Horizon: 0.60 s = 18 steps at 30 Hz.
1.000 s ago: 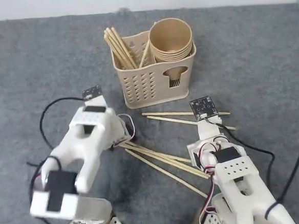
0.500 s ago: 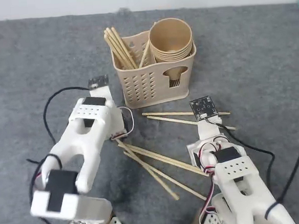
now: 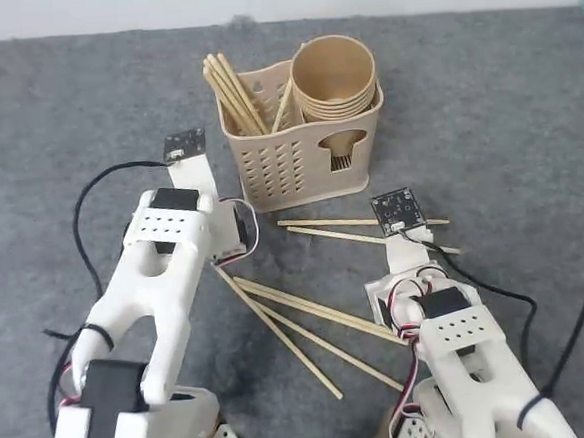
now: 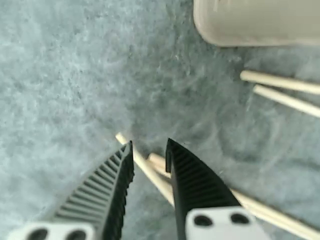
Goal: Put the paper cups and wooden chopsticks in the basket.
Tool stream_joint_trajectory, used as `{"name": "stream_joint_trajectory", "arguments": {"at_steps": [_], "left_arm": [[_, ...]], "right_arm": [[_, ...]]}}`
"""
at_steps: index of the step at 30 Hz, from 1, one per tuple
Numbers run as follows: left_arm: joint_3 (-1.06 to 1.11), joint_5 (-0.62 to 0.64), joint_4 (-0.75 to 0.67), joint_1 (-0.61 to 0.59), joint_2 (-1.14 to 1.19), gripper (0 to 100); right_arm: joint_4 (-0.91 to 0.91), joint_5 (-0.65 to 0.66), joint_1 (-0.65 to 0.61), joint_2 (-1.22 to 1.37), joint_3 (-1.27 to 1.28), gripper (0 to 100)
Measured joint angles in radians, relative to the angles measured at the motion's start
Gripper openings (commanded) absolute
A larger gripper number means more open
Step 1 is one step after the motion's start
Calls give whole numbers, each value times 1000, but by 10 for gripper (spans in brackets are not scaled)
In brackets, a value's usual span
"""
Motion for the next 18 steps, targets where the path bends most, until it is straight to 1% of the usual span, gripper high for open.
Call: {"name": "stream_joint_trajectory", "arguments": {"at_steps": [5,7,15,18], "left_arm": [[52,-23,18,0,0,102],[83,-23,-3,0,0,102],[203,-23,-206,0,-2,100],[222,-23,-279,-31,-2,100]], "right_arm": [[0,0,0,0,0,187],[0,0,0,0,0,187],[0,0,0,0,0,187],[0,0,0,0,0,187]]}}
